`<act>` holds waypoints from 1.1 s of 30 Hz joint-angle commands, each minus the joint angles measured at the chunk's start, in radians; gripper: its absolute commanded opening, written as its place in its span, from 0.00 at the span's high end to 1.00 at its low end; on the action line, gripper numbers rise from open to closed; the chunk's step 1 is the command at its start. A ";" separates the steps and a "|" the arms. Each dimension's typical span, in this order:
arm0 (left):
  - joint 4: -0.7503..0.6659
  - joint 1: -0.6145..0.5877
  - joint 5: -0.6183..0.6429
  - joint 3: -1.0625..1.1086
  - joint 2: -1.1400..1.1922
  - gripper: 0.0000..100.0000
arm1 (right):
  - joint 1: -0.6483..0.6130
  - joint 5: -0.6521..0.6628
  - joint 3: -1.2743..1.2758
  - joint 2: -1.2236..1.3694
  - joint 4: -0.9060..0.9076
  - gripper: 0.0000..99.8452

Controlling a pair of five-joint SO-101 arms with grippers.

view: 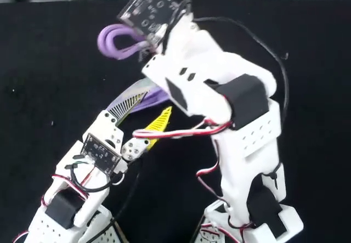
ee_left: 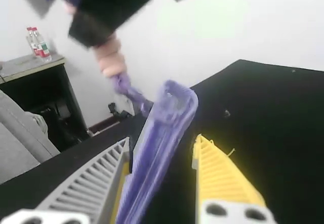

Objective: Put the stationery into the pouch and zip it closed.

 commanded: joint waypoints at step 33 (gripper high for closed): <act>-0.213 -0.067 -0.157 0.208 -0.008 0.97 | -0.009 -0.003 -0.042 -0.111 0.011 0.99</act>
